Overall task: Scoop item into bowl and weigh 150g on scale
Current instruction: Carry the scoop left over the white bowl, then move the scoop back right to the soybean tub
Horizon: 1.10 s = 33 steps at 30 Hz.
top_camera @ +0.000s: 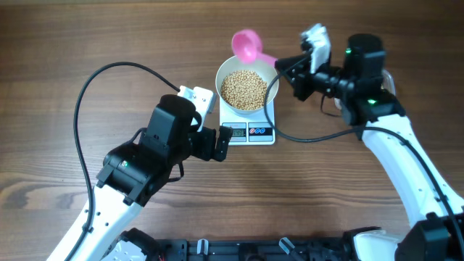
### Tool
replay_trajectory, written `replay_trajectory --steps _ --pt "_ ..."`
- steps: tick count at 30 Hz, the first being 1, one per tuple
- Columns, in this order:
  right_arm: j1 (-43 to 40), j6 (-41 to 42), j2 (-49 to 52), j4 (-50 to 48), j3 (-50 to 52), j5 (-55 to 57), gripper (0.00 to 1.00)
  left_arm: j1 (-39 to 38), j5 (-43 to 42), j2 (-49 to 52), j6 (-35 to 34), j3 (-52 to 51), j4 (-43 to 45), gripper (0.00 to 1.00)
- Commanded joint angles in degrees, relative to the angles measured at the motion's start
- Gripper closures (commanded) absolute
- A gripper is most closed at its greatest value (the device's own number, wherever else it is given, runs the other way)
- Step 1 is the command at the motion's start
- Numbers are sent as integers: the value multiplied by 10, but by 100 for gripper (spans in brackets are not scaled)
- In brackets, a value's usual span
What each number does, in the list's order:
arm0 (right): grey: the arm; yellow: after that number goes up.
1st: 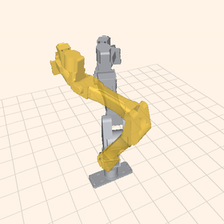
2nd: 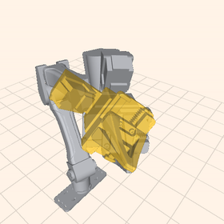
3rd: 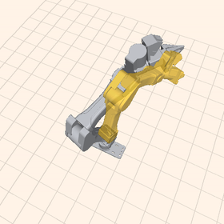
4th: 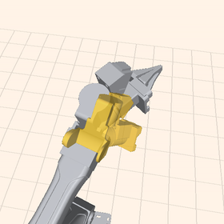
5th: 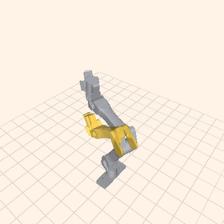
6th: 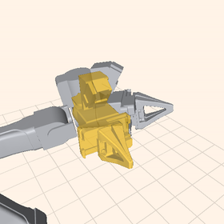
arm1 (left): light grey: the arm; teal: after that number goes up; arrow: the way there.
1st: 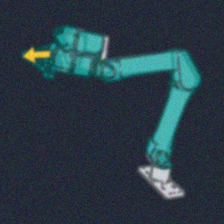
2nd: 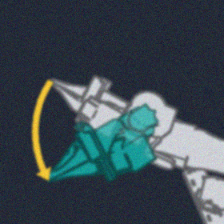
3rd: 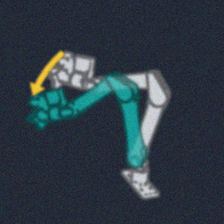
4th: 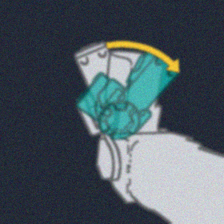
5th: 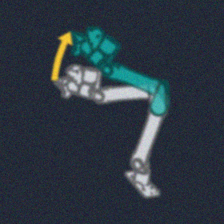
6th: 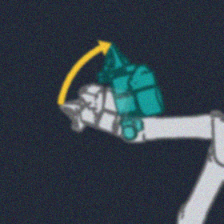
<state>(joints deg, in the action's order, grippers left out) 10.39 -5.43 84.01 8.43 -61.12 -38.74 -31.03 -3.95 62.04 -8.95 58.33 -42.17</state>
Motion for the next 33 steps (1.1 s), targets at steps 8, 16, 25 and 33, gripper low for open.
replay_trajectory --steps 8,16,25,33 --pt "83 -185 13 61 -4 186 96 2 -5 2 -5 3 2 0" --pt "83 -114 27 22 -4 182 96 2 -5 2 -5 3 2 0" --pt "-43 -45 -73 -13 -8 184 96 2 -5 2 -5 3 2 0" --pt "-252 -53 -103 212 -6 184 96 2 -5 2 -5 3 2 0"
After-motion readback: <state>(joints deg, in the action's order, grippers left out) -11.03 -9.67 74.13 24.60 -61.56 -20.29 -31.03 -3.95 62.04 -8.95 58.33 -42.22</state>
